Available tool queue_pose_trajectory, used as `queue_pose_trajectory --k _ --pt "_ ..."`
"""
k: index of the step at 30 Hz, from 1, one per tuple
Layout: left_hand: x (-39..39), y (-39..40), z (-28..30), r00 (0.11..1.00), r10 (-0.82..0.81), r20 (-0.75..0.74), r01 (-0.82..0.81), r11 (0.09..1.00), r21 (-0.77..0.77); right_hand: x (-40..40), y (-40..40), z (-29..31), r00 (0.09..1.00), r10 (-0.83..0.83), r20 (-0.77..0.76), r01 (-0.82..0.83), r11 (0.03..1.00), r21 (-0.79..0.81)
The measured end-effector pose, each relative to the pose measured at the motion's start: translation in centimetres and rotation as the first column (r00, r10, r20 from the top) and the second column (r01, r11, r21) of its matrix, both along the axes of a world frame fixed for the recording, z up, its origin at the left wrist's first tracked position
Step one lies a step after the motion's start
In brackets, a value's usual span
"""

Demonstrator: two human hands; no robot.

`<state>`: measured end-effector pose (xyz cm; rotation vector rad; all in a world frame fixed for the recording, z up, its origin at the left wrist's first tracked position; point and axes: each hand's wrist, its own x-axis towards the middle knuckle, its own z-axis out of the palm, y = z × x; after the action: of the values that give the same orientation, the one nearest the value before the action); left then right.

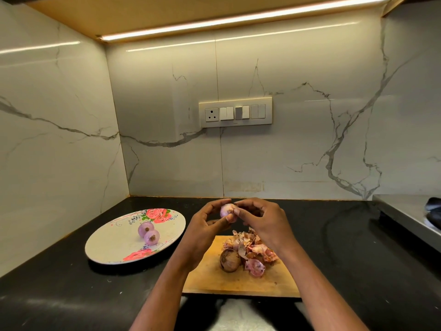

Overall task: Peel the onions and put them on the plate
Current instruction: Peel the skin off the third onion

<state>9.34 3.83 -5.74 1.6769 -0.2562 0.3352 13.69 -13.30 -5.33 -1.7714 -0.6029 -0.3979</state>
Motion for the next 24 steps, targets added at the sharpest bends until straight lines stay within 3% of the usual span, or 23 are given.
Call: queue_pose_trajectory --k 5,9,13,17,21,24 --pt "0.2 -0.3 -0.3 0.996 0.088 0.026 -0.089 0.996 0.006 -0.4 0.6 -0.3 0.978 -0.103 0.181 0.122 0.988 -0.093" --pt "0.3 -0.5 -0.4 0.995 0.095 0.034 -0.096 0.995 0.037 -0.5 0.7 -0.4 0.962 -0.157 0.223 0.181 0.979 -0.090" --pt "0.2 -0.5 -0.2 0.993 0.100 0.056 -0.103 0.993 0.052 -0.1 1.2 -0.6 0.959 -0.217 0.182 0.228 0.973 -0.037" --pt "-0.1 -0.3 0.0 0.995 0.070 0.065 -0.071 0.997 0.013 1.1 -0.6 -0.7 0.948 -0.314 0.046 0.312 0.949 0.050" --pt "0.3 -0.1 -0.3 0.993 0.105 0.060 -0.108 0.993 0.047 1.3 -1.3 -1.0 0.982 -0.191 0.001 0.188 0.966 -0.179" --pt "0.5 -0.3 -0.4 0.987 0.150 0.061 -0.153 0.987 0.041 1.0 -0.3 -1.1 0.991 -0.132 0.023 0.131 0.913 -0.385"
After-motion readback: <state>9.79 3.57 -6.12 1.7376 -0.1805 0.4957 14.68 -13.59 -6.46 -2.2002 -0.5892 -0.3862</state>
